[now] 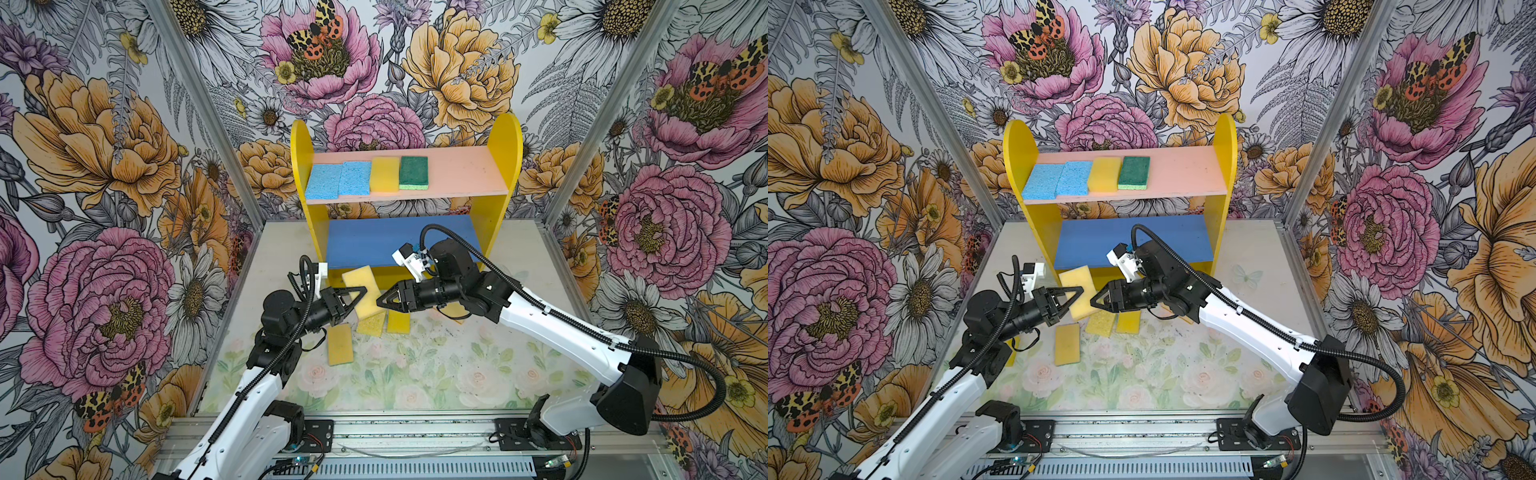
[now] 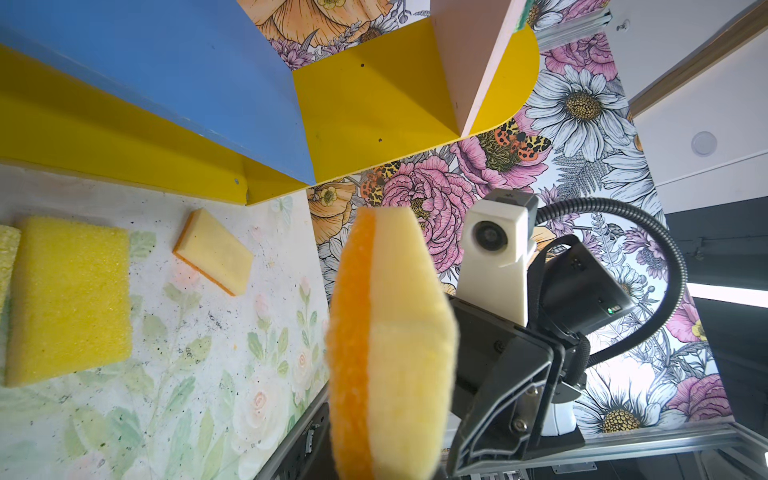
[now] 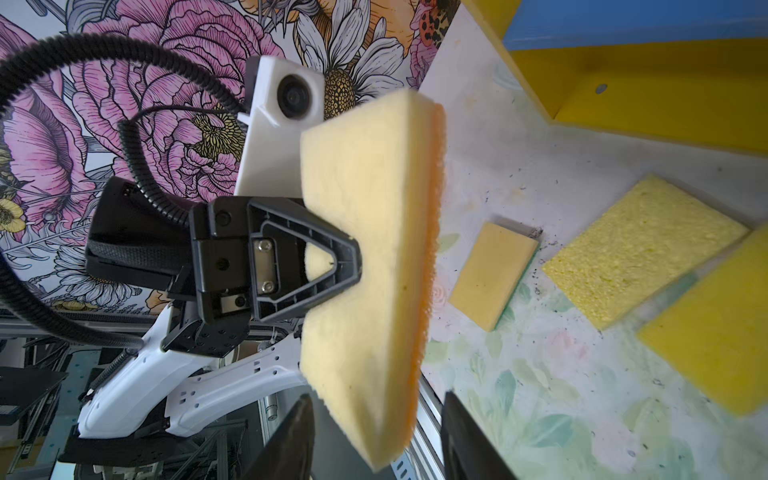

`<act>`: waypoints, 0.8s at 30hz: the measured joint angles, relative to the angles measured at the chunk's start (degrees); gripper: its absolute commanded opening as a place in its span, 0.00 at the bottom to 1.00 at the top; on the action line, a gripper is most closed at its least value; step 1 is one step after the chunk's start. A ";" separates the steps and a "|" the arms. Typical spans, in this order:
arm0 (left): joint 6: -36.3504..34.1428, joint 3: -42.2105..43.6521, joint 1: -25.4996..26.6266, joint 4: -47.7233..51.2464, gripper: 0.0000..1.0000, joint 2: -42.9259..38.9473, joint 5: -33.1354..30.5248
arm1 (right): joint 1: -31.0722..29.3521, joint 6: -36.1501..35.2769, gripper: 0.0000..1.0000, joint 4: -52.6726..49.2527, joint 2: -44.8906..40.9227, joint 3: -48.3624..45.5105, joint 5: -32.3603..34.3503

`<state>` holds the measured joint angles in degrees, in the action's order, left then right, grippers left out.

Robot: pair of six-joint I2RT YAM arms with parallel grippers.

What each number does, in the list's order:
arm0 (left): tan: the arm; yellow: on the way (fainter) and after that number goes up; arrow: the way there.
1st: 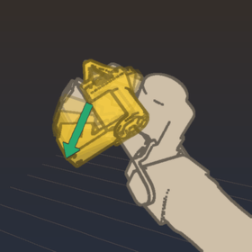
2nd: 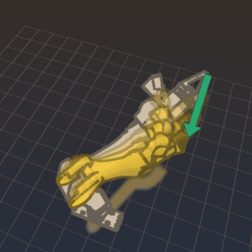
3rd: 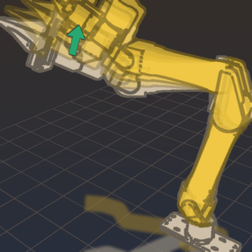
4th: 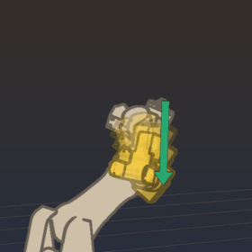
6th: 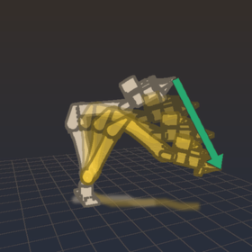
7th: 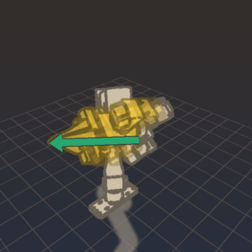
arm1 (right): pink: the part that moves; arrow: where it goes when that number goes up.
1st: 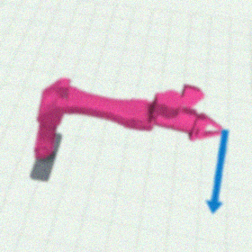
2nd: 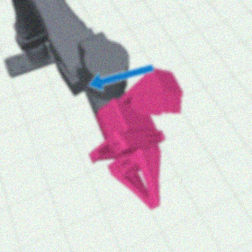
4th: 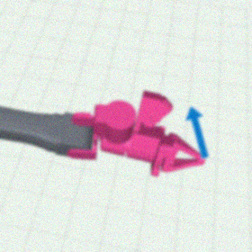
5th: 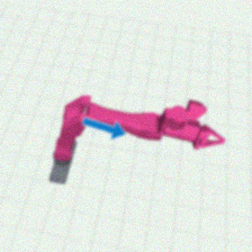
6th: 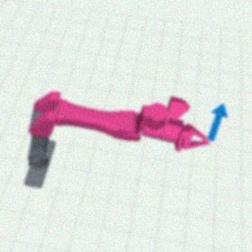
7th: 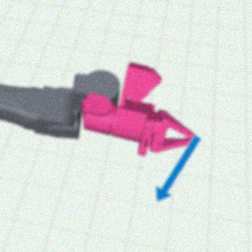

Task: Place and organize the cleaning sponges onto the shelf
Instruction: 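Lift the pale yellow sponge with the right gripper beside the left gripper, then raise the pale yellow sponge to the shelf with the right gripper while the left withdraws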

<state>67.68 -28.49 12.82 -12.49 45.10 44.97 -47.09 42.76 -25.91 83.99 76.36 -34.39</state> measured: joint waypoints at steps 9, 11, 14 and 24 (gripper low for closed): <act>0.02 0.07 -1.09 -0.48 0.06 -0.28 0.59 | -1.11 1.31 0.16 0.68 1.97 0.70 0.04; 0.15 0.11 -1.57 -0.66 0.06 -0.61 0.92 | -1.14 1.46 0.12 1.05 1.97 0.74 0.17; 0.07 0.11 -2.43 -0.66 0.26 -1.09 1.90 | -1.44 1.81 0.08 1.53 1.97 0.74 0.52; -2.27 -1.01 -7.61 5.35 0.99 -5.42 3.28 | -1.25 2.91 0.04 0.44 1.77 2.01 5.03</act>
<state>65.41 -29.50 5.21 -7.14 39.68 48.25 -48.34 45.67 -25.47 85.76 78.37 -29.36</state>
